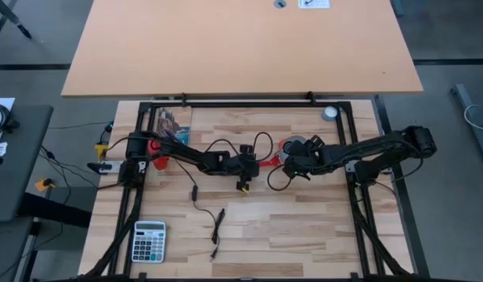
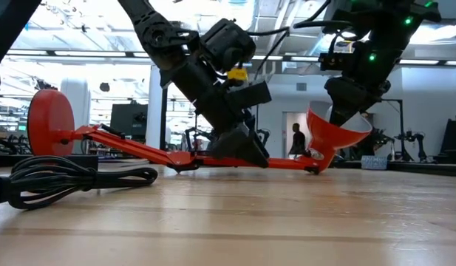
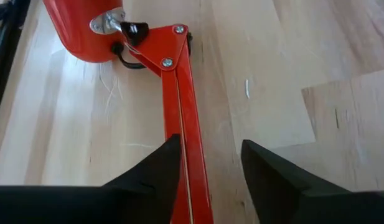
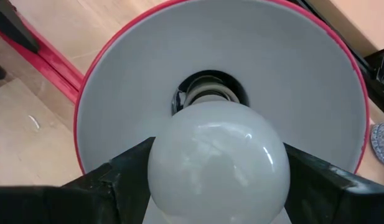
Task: Screw lightbulb
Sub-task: Insert the lightbulb in the lamp
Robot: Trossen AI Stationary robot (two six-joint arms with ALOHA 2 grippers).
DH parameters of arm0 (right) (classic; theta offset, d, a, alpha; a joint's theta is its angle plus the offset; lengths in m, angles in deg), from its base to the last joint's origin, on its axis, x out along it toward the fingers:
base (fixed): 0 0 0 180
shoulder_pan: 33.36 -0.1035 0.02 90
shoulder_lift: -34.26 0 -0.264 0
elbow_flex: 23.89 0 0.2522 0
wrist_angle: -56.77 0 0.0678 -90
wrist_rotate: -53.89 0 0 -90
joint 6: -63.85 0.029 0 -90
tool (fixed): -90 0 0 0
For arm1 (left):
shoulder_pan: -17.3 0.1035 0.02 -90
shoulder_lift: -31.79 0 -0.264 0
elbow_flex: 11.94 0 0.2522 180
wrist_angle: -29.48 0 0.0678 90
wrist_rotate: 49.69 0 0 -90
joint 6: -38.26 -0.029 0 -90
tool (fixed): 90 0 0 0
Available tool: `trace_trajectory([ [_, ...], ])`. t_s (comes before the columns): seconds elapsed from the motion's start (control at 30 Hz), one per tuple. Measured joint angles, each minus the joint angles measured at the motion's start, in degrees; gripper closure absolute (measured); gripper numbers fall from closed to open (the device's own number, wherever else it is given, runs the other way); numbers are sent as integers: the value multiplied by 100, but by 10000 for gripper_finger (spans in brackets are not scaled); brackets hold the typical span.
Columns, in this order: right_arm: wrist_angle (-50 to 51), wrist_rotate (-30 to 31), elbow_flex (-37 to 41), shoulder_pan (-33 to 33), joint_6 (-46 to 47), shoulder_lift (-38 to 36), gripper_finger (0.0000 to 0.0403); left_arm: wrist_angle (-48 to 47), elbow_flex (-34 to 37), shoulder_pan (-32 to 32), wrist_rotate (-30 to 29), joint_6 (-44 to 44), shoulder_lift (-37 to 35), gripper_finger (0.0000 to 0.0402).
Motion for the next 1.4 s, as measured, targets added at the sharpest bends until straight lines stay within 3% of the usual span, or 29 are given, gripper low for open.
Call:
trace_trajectory([
  [0.13,-18,0,0,2,7,4,105,-38,-2,32,13,167,-2,212],
  [0.3,-25,0,0,2,5,4,105,-129,-7,34,47,303,-2,197],
  [0.8,-41,-38,-4,-4,-8,4,105,-1138,4,60,196,909,-704,196],
  [0.93,-50,-38,-4,-4,-8,4,105,-1121,4,159,487,913,-706,196],
  [1.4,-317,-126,-4,7,179,2,105,-1439,2,546,620,472,-382,204],
])
